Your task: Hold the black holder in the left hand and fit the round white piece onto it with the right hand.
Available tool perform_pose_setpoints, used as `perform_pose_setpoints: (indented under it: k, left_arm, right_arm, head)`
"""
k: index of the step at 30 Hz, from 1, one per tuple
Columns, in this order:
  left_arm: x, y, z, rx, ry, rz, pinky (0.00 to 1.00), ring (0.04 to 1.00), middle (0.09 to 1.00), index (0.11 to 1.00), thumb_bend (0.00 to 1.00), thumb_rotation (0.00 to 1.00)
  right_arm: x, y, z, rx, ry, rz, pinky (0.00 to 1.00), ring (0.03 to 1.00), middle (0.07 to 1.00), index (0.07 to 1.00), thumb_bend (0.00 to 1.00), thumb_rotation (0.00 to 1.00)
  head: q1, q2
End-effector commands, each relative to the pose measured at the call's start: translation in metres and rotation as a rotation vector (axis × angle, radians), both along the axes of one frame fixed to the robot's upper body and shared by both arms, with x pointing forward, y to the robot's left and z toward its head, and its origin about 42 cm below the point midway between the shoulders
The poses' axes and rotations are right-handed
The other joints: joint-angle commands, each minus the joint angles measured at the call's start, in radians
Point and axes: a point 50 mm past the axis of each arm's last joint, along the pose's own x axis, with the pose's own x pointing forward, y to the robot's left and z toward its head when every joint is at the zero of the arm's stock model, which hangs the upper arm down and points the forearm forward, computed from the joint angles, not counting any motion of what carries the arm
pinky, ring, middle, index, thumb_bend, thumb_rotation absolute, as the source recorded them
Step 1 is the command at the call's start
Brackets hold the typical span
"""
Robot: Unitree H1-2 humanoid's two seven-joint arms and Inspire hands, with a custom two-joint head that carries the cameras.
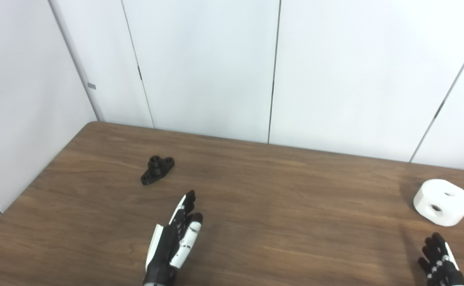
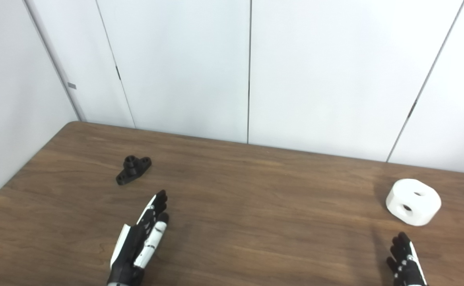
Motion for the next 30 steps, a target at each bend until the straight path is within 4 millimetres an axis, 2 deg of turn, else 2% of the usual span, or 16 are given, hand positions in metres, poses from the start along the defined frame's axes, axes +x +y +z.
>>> perform_pose_setpoints:
  k: [1, 5, 9, 13, 15, 17, 21, 22, 23, 24, 25, 27, 30]
  left_arm:
    - [-0.018, -0.002, 0.002, 0.017, 0.046, 0.007, 0.91, 0.941, 0.952, 0.959, 0.48, 0.49]
    - [0.000, 0.014, 0.032, 0.121, 0.012, 0.030, 0.89, 0.915, 0.931, 0.935, 0.57, 0.40]
    - [0.022, 0.031, 0.057, 0.221, -0.015, 0.071, 0.83, 0.875, 0.898, 0.900, 0.67, 0.36]
    - [0.037, 0.042, 0.080, 0.257, -0.034, 0.087, 0.82, 0.896, 0.925, 0.916, 0.72, 0.31]
    - [0.045, 0.049, 0.090, 0.284, -0.048, 0.102, 0.85, 0.915, 0.945, 0.916, 0.76, 0.31]
    - [0.052, 0.057, 0.097, 0.340, -0.052, 0.124, 0.89, 0.939, 0.966, 0.921, 0.78, 0.33]
    - [0.065, 0.072, 0.106, 0.449, -0.035, 0.171, 0.82, 0.907, 0.934, 0.913, 0.80, 0.35]
    - [0.068, 0.076, 0.108, 0.452, -0.031, 0.178, 0.79, 0.893, 0.931, 0.917, 0.80, 0.36]
    - [0.072, 0.081, 0.109, 0.460, -0.026, 0.186, 0.69, 0.824, 0.908, 0.916, 0.80, 0.37]
    - [0.075, 0.085, 0.111, 0.464, -0.022, 0.192, 0.65, 0.797, 0.893, 0.918, 0.81, 0.38]
    - [0.079, 0.089, 0.112, 0.478, -0.016, 0.198, 0.66, 0.798, 0.888, 0.920, 0.81, 0.38]
    - [0.087, 0.098, 0.114, 0.504, -0.003, 0.210, 0.74, 0.848, 0.896, 0.918, 0.80, 0.40]
    - [0.097, 0.106, 0.115, 0.536, 0.018, 0.223, 0.77, 0.876, 0.910, 0.908, 0.77, 0.38]
  right_arm:
    - [-0.029, -0.011, -0.017, -0.026, 0.101, -0.006, 1.00, 1.000, 1.000, 1.000, 0.50, 1.00]
    - [-0.029, -0.010, -0.016, -0.024, 0.111, -0.011, 1.00, 1.000, 1.000, 1.000, 0.53, 1.00]
    - [-0.029, -0.010, -0.015, -0.050, 0.110, -0.017, 1.00, 1.000, 0.999, 1.000, 0.55, 1.00]
    - [-0.031, -0.009, -0.015, -0.061, 0.111, -0.022, 1.00, 1.000, 0.998, 1.000, 0.56, 1.00]
    - [-0.031, -0.009, -0.014, -0.054, 0.111, -0.024, 1.00, 1.000, 0.998, 1.000, 0.56, 1.00]
    - [-0.031, -0.008, -0.014, -0.041, 0.109, -0.021, 1.00, 1.000, 0.995, 1.000, 0.56, 1.00]
    - [-0.032, -0.006, -0.013, -0.036, 0.110, -0.019, 1.00, 1.000, 0.999, 1.000, 0.54, 1.00]
    - [-0.032, -0.006, -0.013, -0.041, 0.110, -0.019, 1.00, 1.000, 0.998, 1.000, 0.54, 1.00]
    - [-0.033, -0.006, -0.013, -0.045, 0.106, -0.019, 1.00, 1.000, 0.997, 1.000, 0.54, 1.00]
    - [-0.033, -0.006, -0.014, -0.047, 0.103, -0.018, 1.00, 1.000, 0.994, 1.000, 0.54, 1.00]
    - [-0.033, -0.006, -0.014, -0.052, 0.101, -0.019, 1.00, 1.000, 0.992, 1.000, 0.54, 1.00]
    - [-0.034, -0.006, -0.014, -0.060, 0.101, -0.022, 1.00, 1.000, 0.990, 1.000, 0.54, 1.00]
    - [-0.035, -0.006, -0.013, -0.081, 0.099, -0.030, 1.00, 0.999, 0.980, 1.000, 0.55, 1.00]
  head:
    - [0.001, 0.000]
    - [0.001, 0.006]
    - [0.000, 0.009]
    - [0.000, 0.011]
    - [-0.001, 0.014]
    - [-0.003, 0.016]
    - [-0.010, 0.020]
    - [-0.010, 0.020]
    - [-0.012, 0.021]
    - [-0.013, 0.022]
    - [-0.014, 0.022]
    - [-0.015, 0.021]
    - [-0.021, 0.023]
